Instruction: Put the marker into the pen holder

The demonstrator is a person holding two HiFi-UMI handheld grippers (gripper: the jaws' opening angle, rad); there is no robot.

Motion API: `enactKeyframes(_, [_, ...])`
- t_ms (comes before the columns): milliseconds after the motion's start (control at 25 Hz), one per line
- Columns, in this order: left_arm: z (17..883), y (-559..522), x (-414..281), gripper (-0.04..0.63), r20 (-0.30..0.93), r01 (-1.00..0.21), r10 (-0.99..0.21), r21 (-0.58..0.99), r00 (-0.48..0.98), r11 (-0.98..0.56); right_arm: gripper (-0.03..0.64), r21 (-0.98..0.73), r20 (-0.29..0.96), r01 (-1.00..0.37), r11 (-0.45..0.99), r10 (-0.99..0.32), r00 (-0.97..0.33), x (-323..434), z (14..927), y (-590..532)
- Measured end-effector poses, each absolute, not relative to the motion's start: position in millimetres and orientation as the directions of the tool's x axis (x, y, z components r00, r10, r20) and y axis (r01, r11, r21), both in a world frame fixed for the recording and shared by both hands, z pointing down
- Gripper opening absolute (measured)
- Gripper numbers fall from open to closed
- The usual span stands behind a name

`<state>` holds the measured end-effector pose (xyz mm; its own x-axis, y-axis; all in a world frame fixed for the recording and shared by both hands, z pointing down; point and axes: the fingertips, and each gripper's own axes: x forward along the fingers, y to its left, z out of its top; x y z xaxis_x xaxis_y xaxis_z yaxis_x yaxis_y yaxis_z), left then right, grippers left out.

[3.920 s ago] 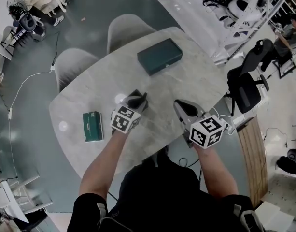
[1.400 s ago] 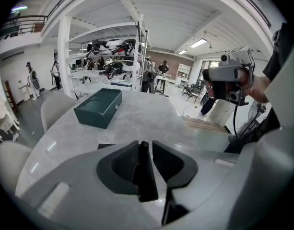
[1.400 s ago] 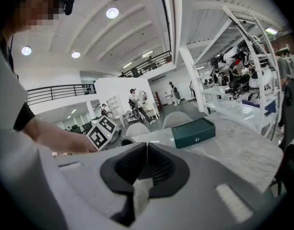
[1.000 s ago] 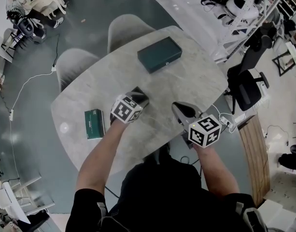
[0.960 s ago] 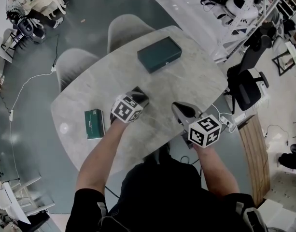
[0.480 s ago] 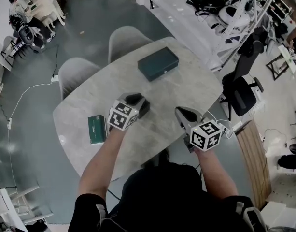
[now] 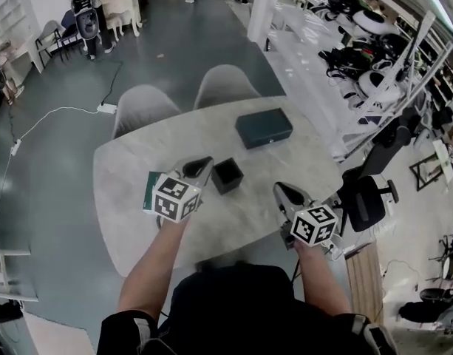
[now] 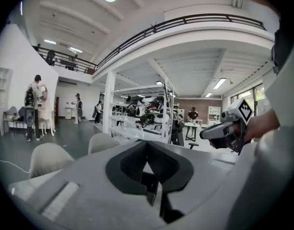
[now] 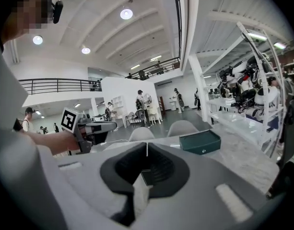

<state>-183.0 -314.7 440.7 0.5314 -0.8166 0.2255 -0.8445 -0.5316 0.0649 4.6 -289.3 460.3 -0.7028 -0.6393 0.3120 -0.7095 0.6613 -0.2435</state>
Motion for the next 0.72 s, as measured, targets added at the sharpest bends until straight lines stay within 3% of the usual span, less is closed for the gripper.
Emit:
enactKeyframes(280, [422.4, -260.4, -204.5, 0.009, 0.199, -0.937, -0.916, 0.101, 0.349, -0.335, 0.009, -0.255, 0.240, -0.583, 0.771, -0.534, -0.811, -4.6, 437.9, -263.7])
enactKeyframes(720, [424.9, -199.6, -130.3, 0.010, 0.193, -0.966, -0.948, 0.106, 0.251, -0.234, 0.002, -0.315, 0.106, -0.494, 0.810, -0.488, -0.867, 75.9, 427.4, -230.0])
